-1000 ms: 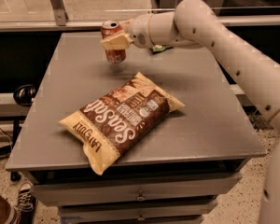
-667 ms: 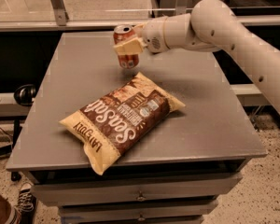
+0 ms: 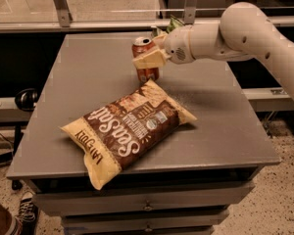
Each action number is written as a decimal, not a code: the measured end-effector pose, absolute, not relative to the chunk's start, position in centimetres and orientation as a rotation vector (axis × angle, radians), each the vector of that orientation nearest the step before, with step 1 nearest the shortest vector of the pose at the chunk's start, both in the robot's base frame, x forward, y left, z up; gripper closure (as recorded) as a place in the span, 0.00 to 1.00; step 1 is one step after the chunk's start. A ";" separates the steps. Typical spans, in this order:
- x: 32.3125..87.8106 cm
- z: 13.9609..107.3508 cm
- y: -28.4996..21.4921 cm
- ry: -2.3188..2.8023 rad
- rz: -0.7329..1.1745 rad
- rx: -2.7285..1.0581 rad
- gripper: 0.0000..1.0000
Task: Move coke can near brown chip bag
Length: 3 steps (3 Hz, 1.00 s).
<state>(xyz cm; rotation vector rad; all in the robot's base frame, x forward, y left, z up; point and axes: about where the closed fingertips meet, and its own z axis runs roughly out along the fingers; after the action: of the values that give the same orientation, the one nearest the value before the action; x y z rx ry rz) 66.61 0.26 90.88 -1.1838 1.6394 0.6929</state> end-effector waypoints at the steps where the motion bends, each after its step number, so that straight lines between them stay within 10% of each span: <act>1: 65.9 90.2 0.0 1.650 0.715 -1.192 0.59; 3: 65.0 89.6 -0.2 1.641 0.736 -1.222 0.12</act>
Offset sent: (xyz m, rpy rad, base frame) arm -0.0161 -0.0114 -0.0125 -0.0058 0.0227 0.0372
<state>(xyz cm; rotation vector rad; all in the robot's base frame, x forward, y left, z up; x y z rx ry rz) 65.04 -0.23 89.59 -1.2224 1.6414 0.7359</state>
